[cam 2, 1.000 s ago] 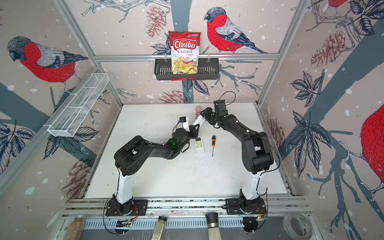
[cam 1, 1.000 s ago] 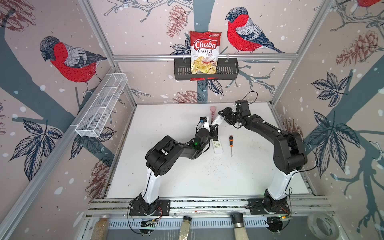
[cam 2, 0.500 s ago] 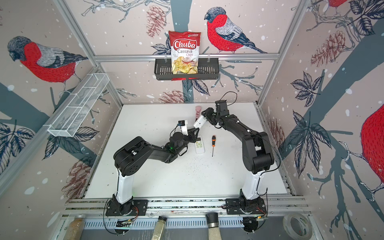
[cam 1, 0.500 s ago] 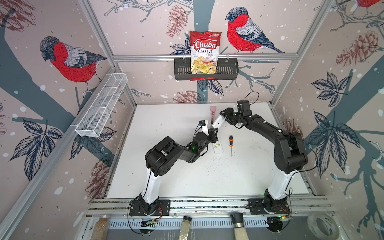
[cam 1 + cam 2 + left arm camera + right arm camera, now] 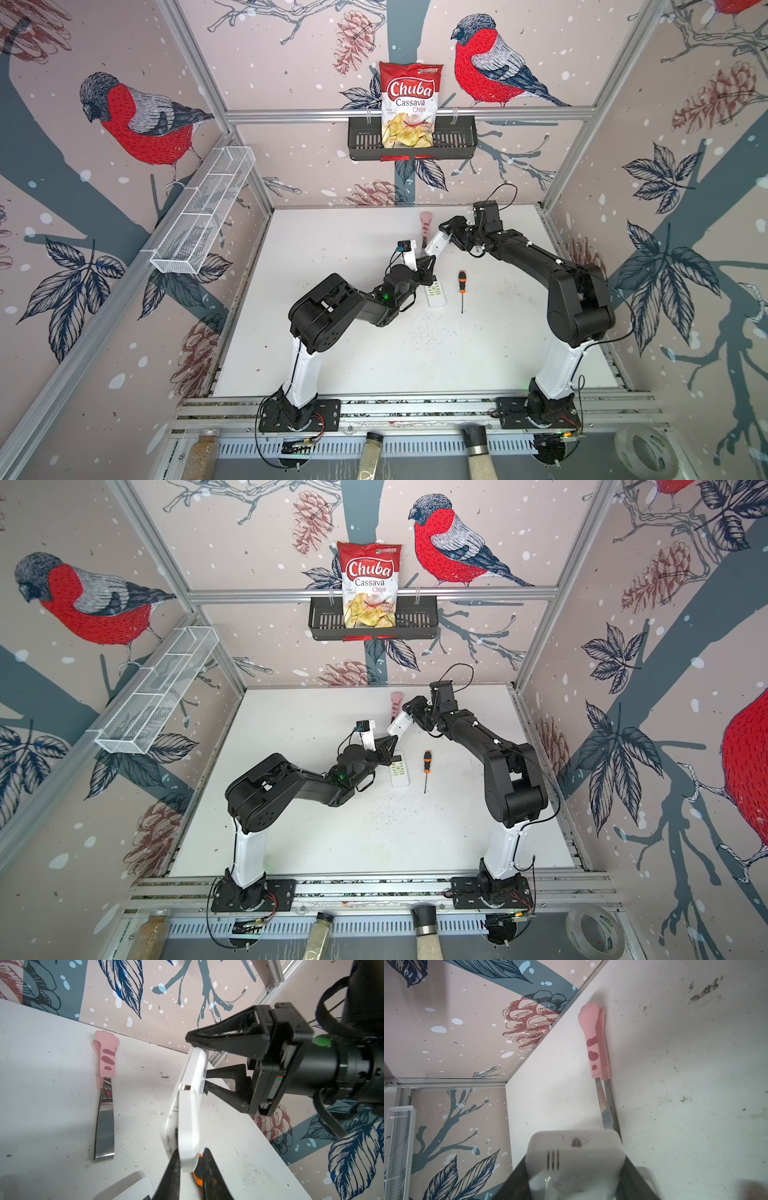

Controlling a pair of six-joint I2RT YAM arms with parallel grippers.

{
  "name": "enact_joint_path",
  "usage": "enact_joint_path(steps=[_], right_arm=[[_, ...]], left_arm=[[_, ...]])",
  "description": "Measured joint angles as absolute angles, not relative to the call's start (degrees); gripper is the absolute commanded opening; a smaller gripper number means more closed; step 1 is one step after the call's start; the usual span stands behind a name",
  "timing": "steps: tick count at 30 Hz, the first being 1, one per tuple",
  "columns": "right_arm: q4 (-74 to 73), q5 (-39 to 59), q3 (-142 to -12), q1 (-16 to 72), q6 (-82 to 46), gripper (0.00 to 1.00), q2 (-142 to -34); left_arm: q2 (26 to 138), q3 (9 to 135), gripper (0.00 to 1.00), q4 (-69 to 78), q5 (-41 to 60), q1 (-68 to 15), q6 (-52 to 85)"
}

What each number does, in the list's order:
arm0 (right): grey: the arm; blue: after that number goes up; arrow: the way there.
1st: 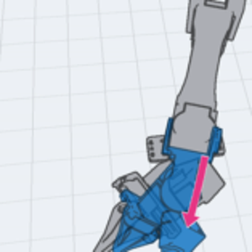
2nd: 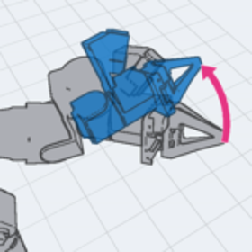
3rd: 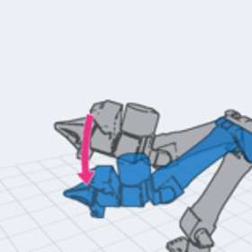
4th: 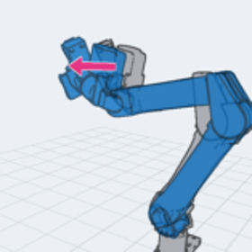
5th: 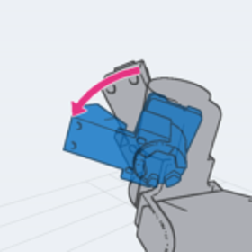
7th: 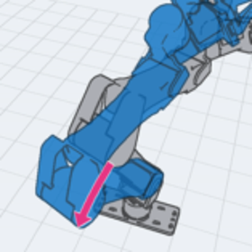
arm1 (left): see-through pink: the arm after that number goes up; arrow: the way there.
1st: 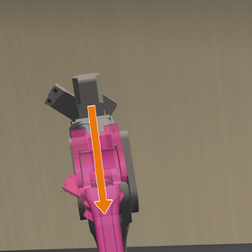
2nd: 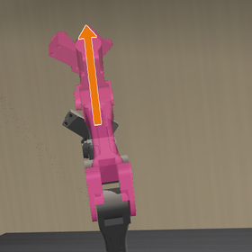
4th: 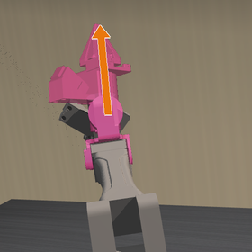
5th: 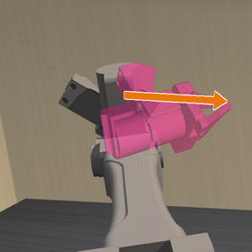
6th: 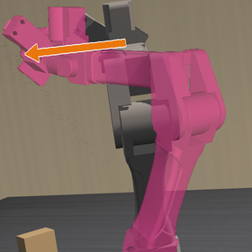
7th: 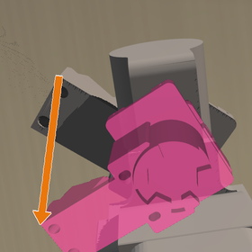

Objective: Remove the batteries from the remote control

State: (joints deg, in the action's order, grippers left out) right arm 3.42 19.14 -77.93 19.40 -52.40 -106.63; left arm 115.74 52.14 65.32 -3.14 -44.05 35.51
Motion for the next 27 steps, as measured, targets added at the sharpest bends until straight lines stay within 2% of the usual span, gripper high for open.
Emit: enact_joint_path(steps=[22, 25, 27], right_arm=[[3.4, 19.1, -77.9, 19.1, -52.4, 0.04, -106.9], [3.4, 19.1, -77.9, 19.2, -52.4, 0.04, -106.9], [3.4, 19.1, -77.9, 19.2, -52.3, 0.04, -106.9]], left_arm=[[116.6, 55.4, 0.21, 65.7, -0.9, -44.1, 35.5], [117.5, 56.4, 0.14, 65.7, -0.1, -44.2, 35.5], [118.0, 56.5, 0.14, 65.6, 0.2, -44.2, 35.5]])
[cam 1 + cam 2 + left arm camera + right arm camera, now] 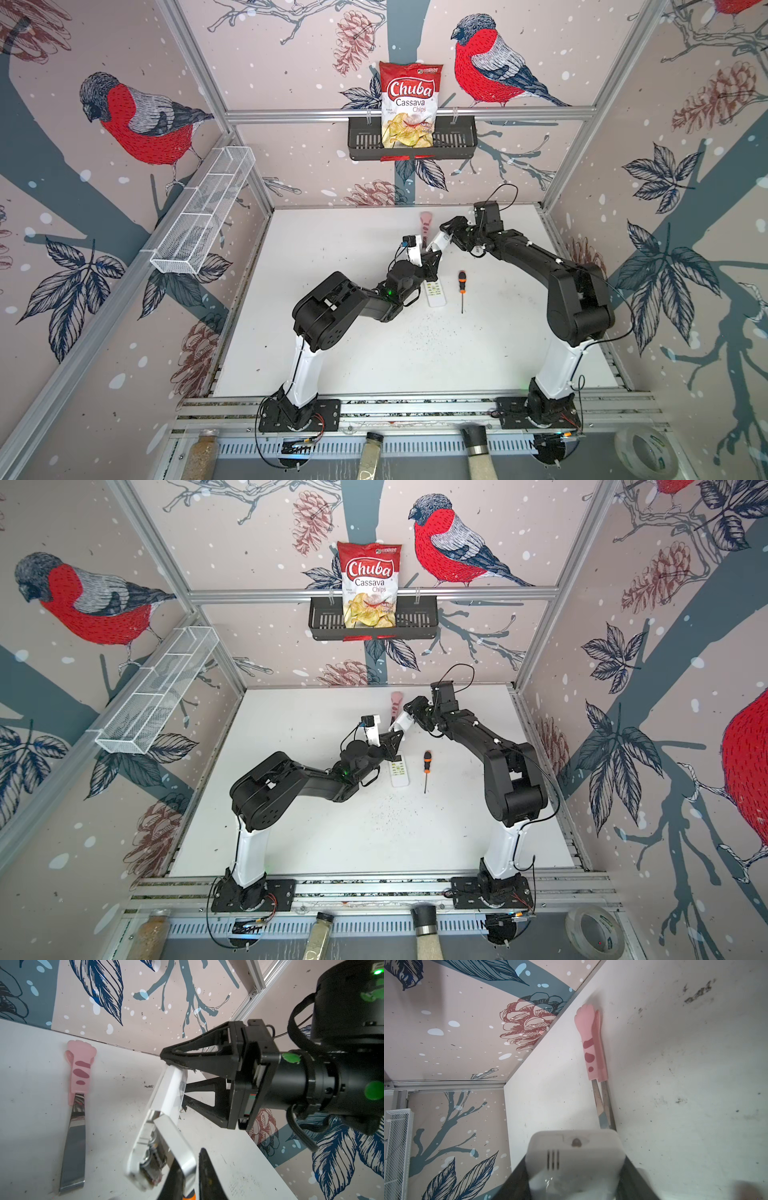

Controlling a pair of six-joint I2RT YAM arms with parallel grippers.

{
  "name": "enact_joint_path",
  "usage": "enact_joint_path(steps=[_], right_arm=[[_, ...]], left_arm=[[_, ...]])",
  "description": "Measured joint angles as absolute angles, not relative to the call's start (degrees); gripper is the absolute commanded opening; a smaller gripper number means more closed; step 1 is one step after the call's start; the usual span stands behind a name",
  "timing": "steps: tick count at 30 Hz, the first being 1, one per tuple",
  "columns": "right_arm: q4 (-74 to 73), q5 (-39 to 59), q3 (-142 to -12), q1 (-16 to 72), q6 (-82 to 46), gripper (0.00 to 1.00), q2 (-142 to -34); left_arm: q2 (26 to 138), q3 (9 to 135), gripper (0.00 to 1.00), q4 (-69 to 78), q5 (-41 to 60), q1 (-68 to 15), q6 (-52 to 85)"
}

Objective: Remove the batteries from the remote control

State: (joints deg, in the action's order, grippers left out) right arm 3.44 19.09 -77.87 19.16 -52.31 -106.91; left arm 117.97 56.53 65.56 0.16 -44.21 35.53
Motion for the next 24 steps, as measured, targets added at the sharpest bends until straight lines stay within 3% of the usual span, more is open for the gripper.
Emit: enact_joint_path(steps=[17, 24], right_arm=[[3.5, 19.1, -77.6, 18.7, -52.1, 0.04, -108.0], [5.8, 19.1, -80.1, 18.3, -49.2, 0.04, -109.0]], left_arm=[[115.9, 55.1, 0.13, 68.1, 4.3, -44.9, 35.9], [107.9, 48.8, 0.12, 68.2, 3.6, -44.4, 35.4]])
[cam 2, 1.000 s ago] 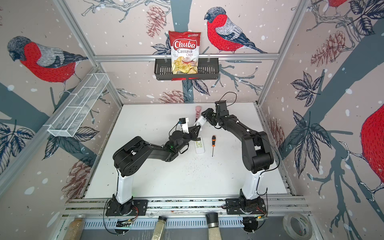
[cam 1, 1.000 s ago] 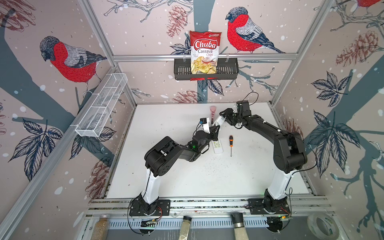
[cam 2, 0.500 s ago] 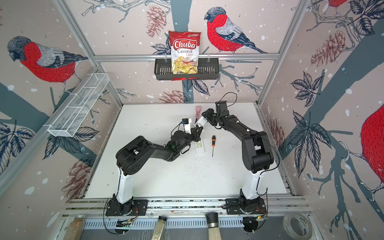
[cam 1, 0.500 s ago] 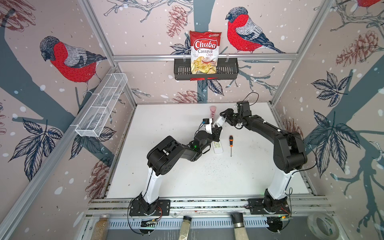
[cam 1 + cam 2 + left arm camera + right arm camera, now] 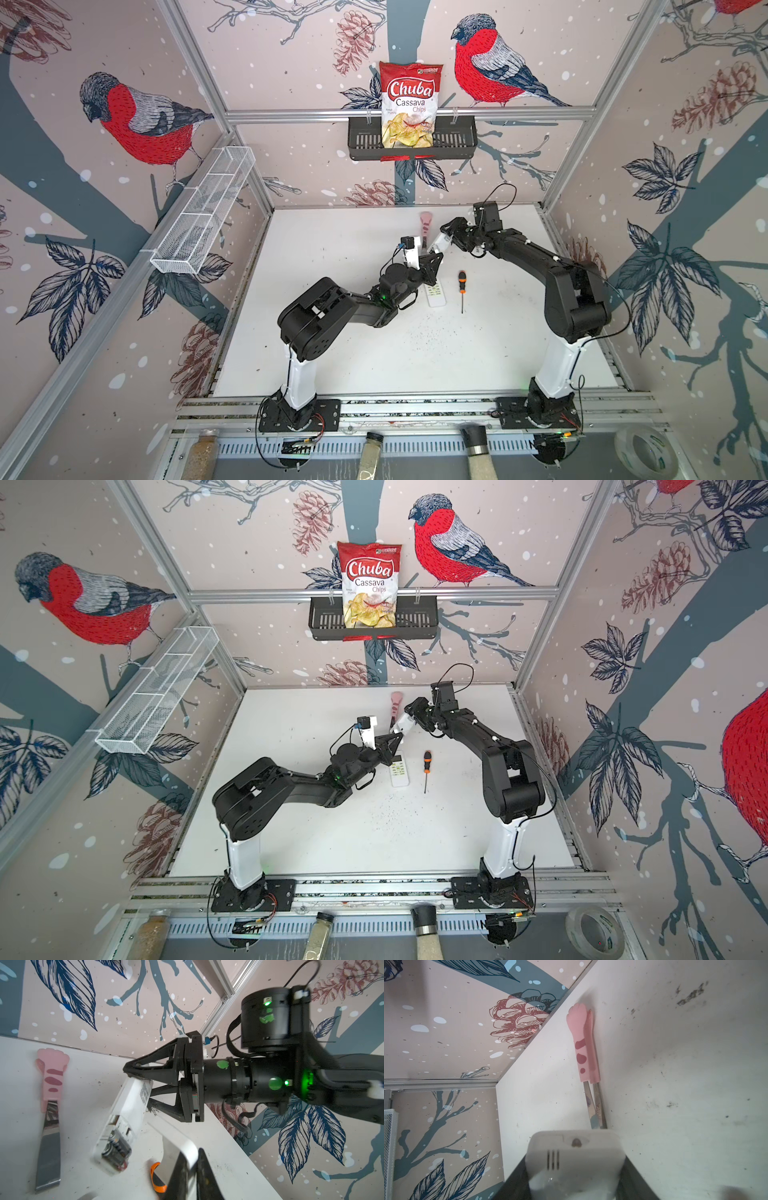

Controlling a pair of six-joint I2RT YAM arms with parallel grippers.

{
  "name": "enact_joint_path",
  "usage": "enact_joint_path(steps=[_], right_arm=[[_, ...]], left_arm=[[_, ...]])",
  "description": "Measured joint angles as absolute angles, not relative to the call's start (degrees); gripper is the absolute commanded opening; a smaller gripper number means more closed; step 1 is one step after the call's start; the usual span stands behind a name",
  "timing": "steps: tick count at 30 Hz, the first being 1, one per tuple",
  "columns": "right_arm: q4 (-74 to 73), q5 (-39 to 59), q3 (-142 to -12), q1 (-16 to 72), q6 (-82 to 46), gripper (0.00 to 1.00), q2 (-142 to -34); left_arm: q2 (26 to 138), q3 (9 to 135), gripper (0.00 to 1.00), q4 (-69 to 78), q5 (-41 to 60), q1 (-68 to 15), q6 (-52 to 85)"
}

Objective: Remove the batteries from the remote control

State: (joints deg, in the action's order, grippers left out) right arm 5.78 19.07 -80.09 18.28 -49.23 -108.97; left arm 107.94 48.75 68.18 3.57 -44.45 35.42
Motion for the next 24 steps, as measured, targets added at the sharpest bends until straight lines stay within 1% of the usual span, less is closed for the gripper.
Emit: enact_joint_path(steps=[3, 5, 7, 10, 14, 18, 24], right_arm=[[8.7, 19.2, -82.6, 17.9, -46.5, 0.04, -110.1], [11.8, 19.5, -85.3, 17.7, -44.3, 0.05, -111.5], [15.5, 19.8, -88.6, 17.7, -41.5, 0.04, -113.1], [21.3, 19.9, -93.4, 18.0, -37.0, 0.03, -115.3], [28.7, 18.9, -98.2, 18.4, -32.1, 0.03, -117.0], [35.5, 17.1, -103.4, 18.7, -27.9, 0.03, -118.6], [44.6, 12.6, -111.0, 20.2, -23.2, 0.02, -121.6]], left_arm=[[102.1, 46.4, 0.12, 65.2, 2.6, -41.4, 35.5], [98.3, 45.9, 0.12, 60.4, 1.1, -38.9, 35.5], [94.7, 46.7, 0.12, 52.9, -0.7, -36.9, 34.4], [92.6, 50.5, 0.12, 40.4, -2.3, -34.8, 32.1], [93.1, 54.0, 0.13, 25.1, -4.6, -31.4, 29.6], [95.9, 57.1, 0.14, 10.3, -8.6, -30.4, 27.9], [101.8, 60.7, 0.17, -1.3, -15.2, -30.2, 25.3]])
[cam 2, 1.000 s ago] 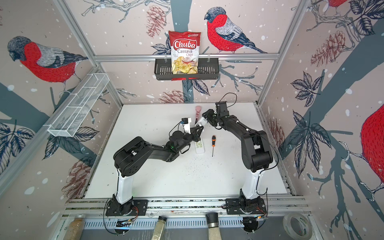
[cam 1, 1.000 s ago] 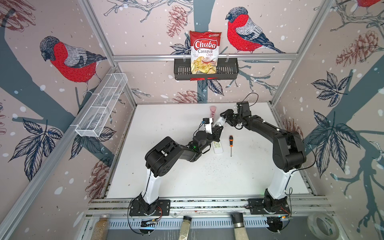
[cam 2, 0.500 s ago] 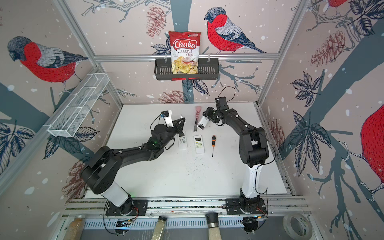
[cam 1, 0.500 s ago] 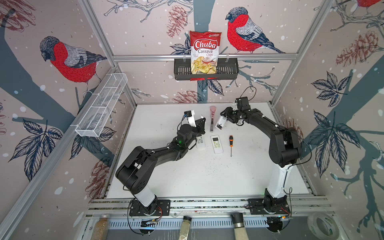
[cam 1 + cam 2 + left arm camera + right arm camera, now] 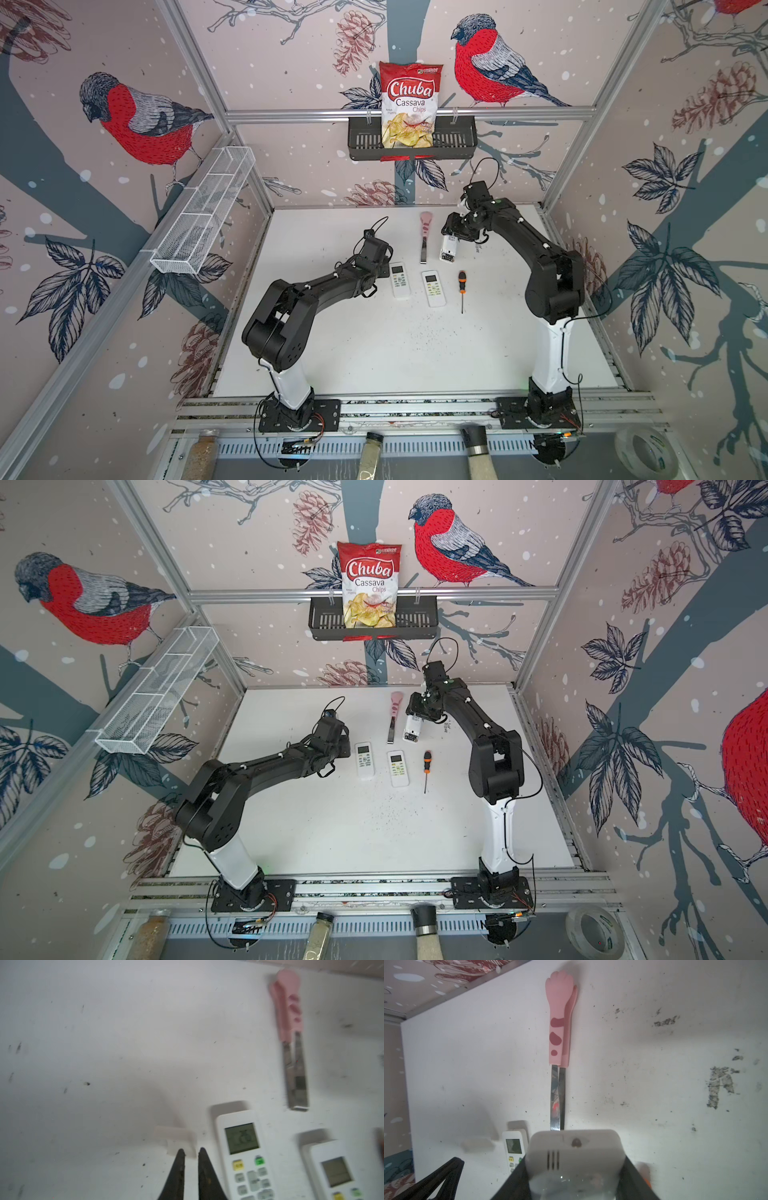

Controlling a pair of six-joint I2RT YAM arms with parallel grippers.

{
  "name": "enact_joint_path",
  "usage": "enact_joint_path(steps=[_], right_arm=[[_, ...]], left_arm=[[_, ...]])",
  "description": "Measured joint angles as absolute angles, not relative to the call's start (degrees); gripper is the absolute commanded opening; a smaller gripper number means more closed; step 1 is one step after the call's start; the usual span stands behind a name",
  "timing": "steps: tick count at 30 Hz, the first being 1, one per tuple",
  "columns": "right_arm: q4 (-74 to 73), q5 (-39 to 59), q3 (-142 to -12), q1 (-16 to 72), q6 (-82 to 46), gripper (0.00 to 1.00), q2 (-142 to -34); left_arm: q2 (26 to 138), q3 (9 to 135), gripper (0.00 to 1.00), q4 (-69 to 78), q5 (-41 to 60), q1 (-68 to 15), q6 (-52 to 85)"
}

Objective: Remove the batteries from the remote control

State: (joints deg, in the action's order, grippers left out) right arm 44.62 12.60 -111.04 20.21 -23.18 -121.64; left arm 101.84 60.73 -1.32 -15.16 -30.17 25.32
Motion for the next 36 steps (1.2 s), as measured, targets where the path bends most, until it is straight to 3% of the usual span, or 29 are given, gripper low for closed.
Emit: enact_joint_path(steps=[5, 11, 14, 25, 36], right_arm=[[48.3, 10.3, -112.5, 23.2, -21.1, 0.02, -122.3], [49.4, 8.6, -111.5, 25.8, -21.0, 0.02, -122.3], [49.6, 8.3, -111.2, 28.3, -20.9, 0.02, -122.3], [54.7, 4.5, -120.4, 42.3, -19.1, 0.02, -129.9], [60.1, -1.3, -134.2, 53.5, -18.0, 0.03, -142.0]], left_arm=[[105.1, 62.6, 0.25, -6.2, -18.6, -30.2, 24.0], [102.0, 61.4, 0.61, -7.4, -20.2, -30.2, 24.0], [96.9, 59.2, 0.96, -6.6, -20.4, -29.8, 24.8], [74.7, 47.5, 0.96, -0.8, -20.1, -20.8, 30.0], [63.7, 42.2, 0.96, -0.1, -24.7, -19.6, 32.5]])
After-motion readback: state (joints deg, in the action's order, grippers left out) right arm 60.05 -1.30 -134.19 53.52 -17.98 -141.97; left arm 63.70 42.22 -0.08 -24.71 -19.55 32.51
